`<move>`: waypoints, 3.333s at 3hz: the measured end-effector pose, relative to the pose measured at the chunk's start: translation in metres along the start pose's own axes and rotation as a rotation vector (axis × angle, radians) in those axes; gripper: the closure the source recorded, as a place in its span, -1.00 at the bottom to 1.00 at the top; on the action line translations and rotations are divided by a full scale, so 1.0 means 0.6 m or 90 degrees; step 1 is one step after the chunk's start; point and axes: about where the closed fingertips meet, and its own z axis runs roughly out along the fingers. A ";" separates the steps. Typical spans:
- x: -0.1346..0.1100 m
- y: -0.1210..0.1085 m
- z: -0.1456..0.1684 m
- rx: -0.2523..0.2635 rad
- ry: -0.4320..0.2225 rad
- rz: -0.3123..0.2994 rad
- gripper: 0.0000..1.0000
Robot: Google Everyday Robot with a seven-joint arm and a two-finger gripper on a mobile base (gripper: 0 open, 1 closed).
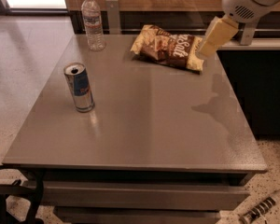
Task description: Pick brown chip bag
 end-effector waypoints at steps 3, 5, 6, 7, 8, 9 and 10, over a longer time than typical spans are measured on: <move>-0.004 0.002 0.102 -0.046 -0.020 0.062 -1.00; -0.014 -0.026 0.175 -0.038 -0.056 0.107 -1.00; -0.039 -0.049 0.224 -0.039 -0.079 0.108 -1.00; -0.082 -0.069 0.283 -0.050 -0.110 0.095 -1.00; -0.117 -0.055 0.345 -0.094 -0.116 0.090 -1.00; -0.122 -0.031 0.397 -0.127 -0.082 0.086 -1.00; -0.104 -0.004 0.434 -0.154 -0.034 0.085 -1.00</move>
Offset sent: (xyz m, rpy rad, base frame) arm 0.0619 0.0166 -0.0621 0.1509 0.1029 -0.0356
